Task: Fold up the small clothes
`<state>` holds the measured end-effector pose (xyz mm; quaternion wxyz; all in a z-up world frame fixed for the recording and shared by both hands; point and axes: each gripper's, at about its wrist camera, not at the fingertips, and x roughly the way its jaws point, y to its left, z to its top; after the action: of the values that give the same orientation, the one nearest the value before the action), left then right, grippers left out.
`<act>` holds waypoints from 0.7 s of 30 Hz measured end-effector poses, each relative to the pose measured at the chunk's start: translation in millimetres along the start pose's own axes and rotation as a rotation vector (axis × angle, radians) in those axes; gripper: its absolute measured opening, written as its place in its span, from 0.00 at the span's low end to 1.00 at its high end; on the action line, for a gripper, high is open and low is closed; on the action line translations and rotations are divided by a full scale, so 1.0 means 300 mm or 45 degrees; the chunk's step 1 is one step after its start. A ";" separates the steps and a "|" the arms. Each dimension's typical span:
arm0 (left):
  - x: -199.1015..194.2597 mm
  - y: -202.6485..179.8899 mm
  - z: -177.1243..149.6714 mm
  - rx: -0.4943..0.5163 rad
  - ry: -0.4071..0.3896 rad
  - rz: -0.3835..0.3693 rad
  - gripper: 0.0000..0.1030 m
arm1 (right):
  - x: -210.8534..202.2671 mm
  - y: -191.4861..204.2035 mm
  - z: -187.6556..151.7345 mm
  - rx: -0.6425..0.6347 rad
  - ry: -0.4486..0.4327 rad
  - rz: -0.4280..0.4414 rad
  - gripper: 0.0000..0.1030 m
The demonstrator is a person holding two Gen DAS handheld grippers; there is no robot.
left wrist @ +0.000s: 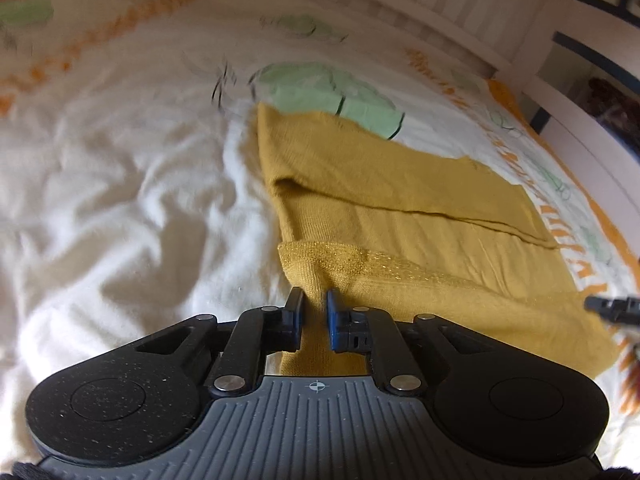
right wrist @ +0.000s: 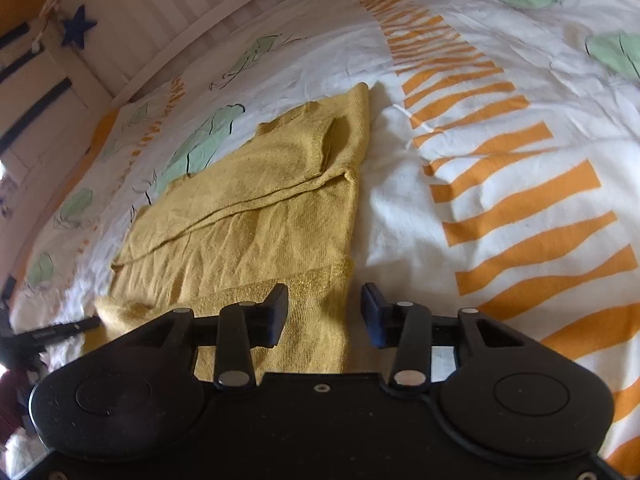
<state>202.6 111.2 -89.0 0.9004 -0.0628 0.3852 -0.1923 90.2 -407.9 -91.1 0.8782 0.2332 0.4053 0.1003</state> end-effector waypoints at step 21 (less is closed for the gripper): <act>-0.060 -0.046 -0.051 0.212 -0.066 0.085 0.38 | 0.041 0.164 -0.053 -0.415 -0.007 -0.110 0.50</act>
<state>176.2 106.1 -83.8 0.9181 0.0201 0.3462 -0.1917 86.9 -355.3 -84.0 0.9090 0.0706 0.3909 0.1262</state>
